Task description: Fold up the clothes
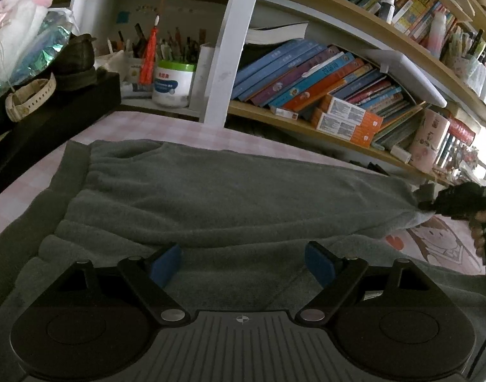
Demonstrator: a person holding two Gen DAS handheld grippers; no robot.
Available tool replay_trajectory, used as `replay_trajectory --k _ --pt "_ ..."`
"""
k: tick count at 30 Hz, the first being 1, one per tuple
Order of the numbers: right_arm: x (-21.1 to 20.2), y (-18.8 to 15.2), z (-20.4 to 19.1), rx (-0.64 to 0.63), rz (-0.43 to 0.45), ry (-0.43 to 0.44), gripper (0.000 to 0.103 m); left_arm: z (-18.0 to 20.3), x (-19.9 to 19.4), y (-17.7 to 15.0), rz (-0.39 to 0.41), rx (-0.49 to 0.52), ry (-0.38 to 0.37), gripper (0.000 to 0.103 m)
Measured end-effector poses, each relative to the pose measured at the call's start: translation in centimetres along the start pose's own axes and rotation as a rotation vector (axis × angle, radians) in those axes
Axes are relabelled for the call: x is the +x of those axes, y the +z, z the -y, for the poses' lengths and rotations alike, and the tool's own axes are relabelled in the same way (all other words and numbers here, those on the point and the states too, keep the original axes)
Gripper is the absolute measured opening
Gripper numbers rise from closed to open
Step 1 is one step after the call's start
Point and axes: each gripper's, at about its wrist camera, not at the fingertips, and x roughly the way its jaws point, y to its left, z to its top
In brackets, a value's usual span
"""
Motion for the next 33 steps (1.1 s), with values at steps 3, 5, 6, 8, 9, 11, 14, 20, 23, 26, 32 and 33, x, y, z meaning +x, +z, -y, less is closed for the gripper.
replay_trajectory --k 3,5,6,8,9,11,14,20,23,26,32,33 --pt "0.4 0.1 0.5 0.015 -0.015 0.009 0.028 0.0 0.0 0.0 -0.002 -0.006 -0.006 0.089" --pt "0.2 0.5 0.7 0.027 -0.001 -0.015 0.042 -0.1 0.0 0.0 -0.001 -0.009 -0.008 0.089" --pt "-0.2 0.7 0.9 0.037 0.011 -0.021 0.043 -0.1 0.0 0.0 -0.001 -0.011 -0.009 0.089" --pt "-1.3 0.9 1.4 0.057 0.030 -0.022 0.045 -0.1 0.0 0.0 -0.002 -0.010 -0.010 0.089" --pt "-2.0 0.9 1.8 0.066 0.036 -0.021 0.046 -0.1 0.0 0.0 -0.002 -0.010 -0.010 0.089" --pt "-3.6 0.9 2.6 0.071 0.045 -0.021 0.048 -0.1 0.0 0.0 -0.002 -0.010 -0.010 0.089" --pt "-7.0 -0.3 2.8 0.001 0.035 0.006 0.051 0.0 0.0 0.0 -0.002 -0.010 -0.009 0.089" --pt "-15.0 -5.7 2.1 -0.208 0.037 0.081 0.057 -0.2 0.1 -0.1 -0.002 -0.009 -0.011 0.089" --pt "-18.3 -9.0 1.6 -0.264 0.049 0.096 0.057 -0.2 0.1 -0.1 -0.002 -0.009 -0.012 0.089" --pt "-20.2 -12.4 1.0 -0.317 0.047 0.103 0.049 0.0 -0.4 -0.2 0.017 -0.008 0.011 0.089" --pt "-20.7 -15.2 2.9 -0.346 0.006 -0.018 0.030 0.4 -3.7 -0.9 0.099 -0.013 0.048 0.089" --pt "-20.6 -15.3 3.6 -0.342 0.005 -0.028 0.036 0.3 -4.9 -1.3 0.118 -0.025 0.035 0.089"
